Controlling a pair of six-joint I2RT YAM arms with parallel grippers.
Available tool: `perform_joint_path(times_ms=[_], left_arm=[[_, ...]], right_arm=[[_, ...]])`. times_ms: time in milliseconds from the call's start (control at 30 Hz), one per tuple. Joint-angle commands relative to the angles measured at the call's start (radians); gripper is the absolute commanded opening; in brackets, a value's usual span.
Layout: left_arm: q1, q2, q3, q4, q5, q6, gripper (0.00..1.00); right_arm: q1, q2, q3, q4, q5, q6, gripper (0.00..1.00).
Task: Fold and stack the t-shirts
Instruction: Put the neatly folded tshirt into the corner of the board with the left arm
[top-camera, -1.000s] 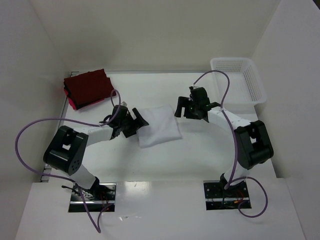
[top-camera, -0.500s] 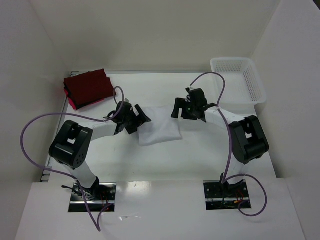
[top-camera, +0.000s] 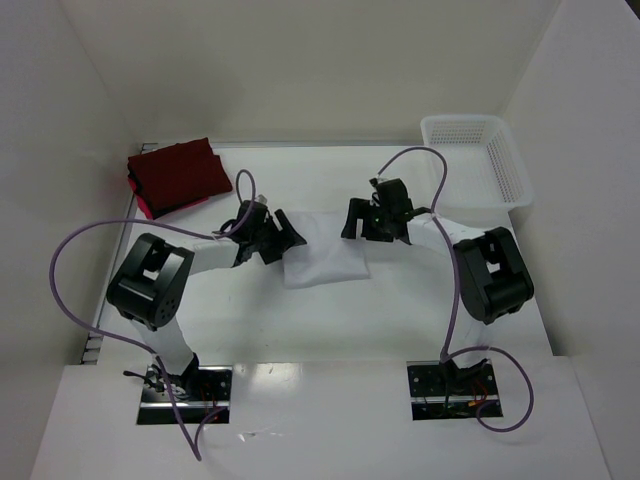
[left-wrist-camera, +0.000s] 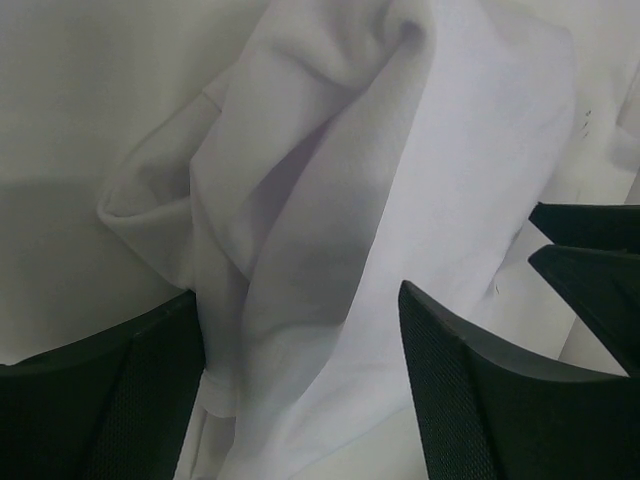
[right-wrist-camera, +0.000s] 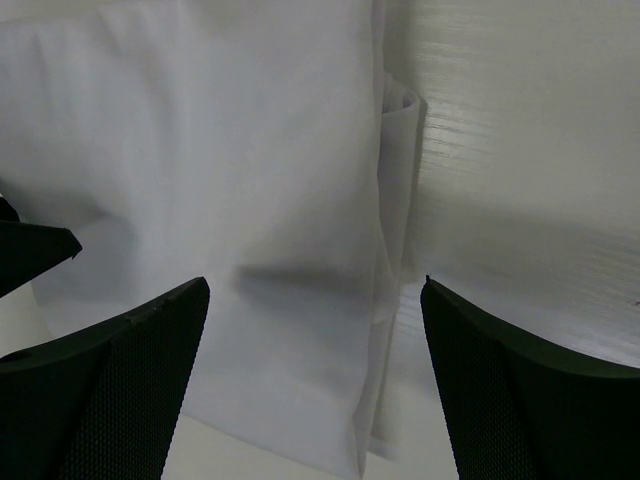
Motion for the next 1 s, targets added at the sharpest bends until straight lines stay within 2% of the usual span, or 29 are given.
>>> perform_joint_path(times_ms=[0,333,467,600,733,800,967], left_arm=[[-0.014,0.072,-0.027,-0.135,-0.022,0.073,0.79],[-0.014,0.079,-0.020,-0.138,-0.031,0.094,0.38],[-0.014,0.090,0.004,-0.151,-0.040,0.106,0.31],[-0.014,0.101,0.022,-0.145,-0.057,0.106,0.02],[0.000,0.092,0.073,-0.153,-0.055,0.172,0.00],[0.026,0.086,0.152,-0.206,-0.051,0.244,0.00],[0.111,0.125,0.387,-0.370,-0.004,0.450,0.00]], right_arm=[[0.011,0.021,-0.007,0.052,-0.011,0.002,0.91],[0.011,-0.010,-0.013,0.043,0.001,0.005,0.90],[0.011,-0.041,-0.034,0.052,0.024,0.005,0.90],[0.011,-0.050,-0.034,0.052,0.033,0.005,0.90],[0.011,-0.084,-0.029,0.023,0.051,0.005,0.90],[0.011,-0.109,-0.025,0.013,0.065,0.005,0.90],[0.011,-0.223,0.023,-0.041,0.101,0.012,1.00]])
